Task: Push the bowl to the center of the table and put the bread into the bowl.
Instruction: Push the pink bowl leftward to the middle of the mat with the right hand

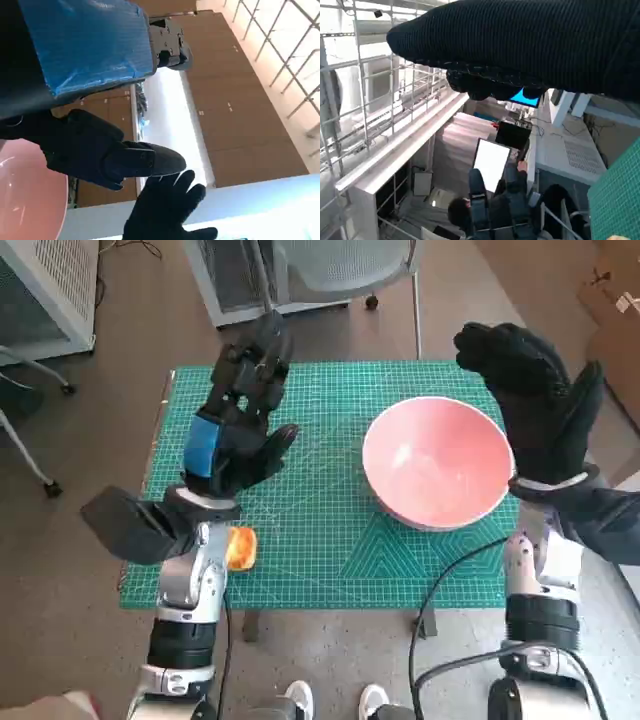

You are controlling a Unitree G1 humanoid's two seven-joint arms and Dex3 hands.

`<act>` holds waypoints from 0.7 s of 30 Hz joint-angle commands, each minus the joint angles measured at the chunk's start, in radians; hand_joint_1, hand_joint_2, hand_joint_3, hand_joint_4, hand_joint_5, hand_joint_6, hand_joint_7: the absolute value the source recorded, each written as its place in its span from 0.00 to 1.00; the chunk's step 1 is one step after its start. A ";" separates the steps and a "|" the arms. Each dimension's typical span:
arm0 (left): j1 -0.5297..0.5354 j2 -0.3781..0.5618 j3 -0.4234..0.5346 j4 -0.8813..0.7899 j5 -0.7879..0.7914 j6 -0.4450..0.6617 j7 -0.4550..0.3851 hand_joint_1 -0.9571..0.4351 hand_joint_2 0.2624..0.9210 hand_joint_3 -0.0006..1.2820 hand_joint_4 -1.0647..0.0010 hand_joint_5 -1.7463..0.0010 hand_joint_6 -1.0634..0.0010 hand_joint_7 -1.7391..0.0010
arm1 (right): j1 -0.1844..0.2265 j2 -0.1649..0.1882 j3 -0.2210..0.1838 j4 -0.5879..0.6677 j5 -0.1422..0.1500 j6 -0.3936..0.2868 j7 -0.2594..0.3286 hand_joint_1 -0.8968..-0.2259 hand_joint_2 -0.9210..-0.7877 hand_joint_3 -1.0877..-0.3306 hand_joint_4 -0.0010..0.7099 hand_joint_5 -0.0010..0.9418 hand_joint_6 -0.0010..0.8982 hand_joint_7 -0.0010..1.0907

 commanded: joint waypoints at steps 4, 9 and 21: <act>-0.023 0.006 -0.001 0.002 0.002 -0.003 -0.011 0.33 0.88 0.26 0.99 1.00 1.00 0.75 | 0.036 0.001 0.002 -0.021 -0.002 0.030 -0.009 0.37 0.00 0.57 0.37 0.00 0.43 0.01; -0.019 0.007 -0.002 -0.006 0.002 -0.005 -0.014 0.32 0.88 0.26 0.99 1.00 1.00 0.75 | 0.042 0.000 0.000 -0.033 0.004 0.034 -0.004 0.37 0.00 0.57 0.37 0.00 0.43 0.01; -0.007 0.011 -0.004 -0.018 0.004 -0.010 -0.024 0.33 0.89 0.25 0.99 1.00 1.00 0.75 | 0.048 0.006 -0.001 -0.038 0.004 0.027 -0.008 0.37 0.00 0.57 0.37 0.00 0.43 0.01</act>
